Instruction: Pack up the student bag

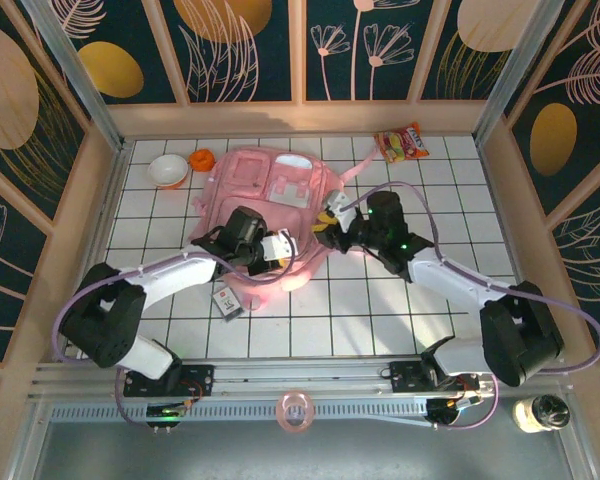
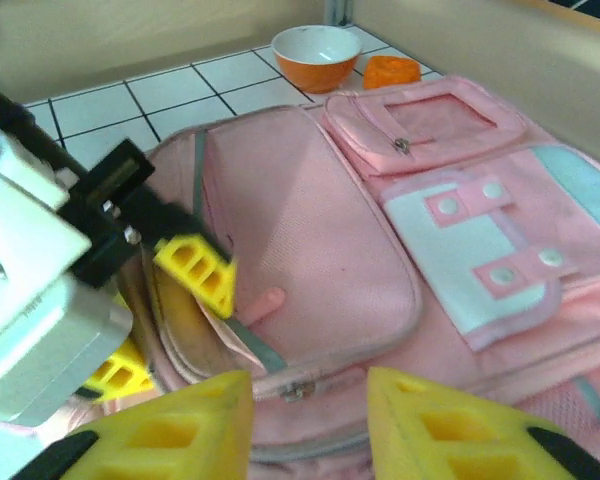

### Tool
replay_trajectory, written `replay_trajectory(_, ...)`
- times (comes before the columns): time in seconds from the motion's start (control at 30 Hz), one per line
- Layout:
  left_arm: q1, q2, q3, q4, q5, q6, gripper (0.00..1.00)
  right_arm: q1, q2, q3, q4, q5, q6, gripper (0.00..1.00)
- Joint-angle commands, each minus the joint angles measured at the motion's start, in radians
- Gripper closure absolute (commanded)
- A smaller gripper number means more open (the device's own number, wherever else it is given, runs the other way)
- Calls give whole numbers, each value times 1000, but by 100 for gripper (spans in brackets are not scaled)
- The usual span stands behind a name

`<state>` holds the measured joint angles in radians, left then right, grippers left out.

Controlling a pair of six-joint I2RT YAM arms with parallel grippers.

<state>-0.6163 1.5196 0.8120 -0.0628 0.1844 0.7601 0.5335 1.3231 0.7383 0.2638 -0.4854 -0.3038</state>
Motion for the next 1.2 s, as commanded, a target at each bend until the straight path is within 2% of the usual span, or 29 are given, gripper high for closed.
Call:
replay_trajectory(0.0,16,-24,58,11,-35,10,100,-80,-26,-27,10,-55,176,61)
replay_trajectory(0.13,28,-189,-20,130,88,-84,100,-155,3,-1,-82,-102,256,57)
replay_trajectory(0.27,57,-305,-58,172,177,-167,100,-162,73,48,-176,-170,277,55)
replay_trajectory(0.43,85,-387,-111,206,222,-195,100,-144,153,121,-233,-223,281,52)
replay_trajectory(0.53,86,-408,-128,206,230,-196,100,-116,190,153,-236,-215,242,50)
replay_trajectory(0.63,87,-417,-135,215,214,-201,100,-101,247,206,-278,-269,217,50)
replay_trajectory(0.77,86,-421,-136,233,217,-209,100,-59,308,257,-366,-226,158,50)
replay_trajectory(0.97,87,-419,-125,244,213,-210,100,-41,352,276,-392,-223,145,52)
replay_trajectory(1.07,86,-417,-121,250,210,-211,100,-29,368,294,-438,-216,119,62)
replay_trajectory(1.17,86,-415,-117,252,215,-214,100,-23,375,304,-467,-105,124,83)
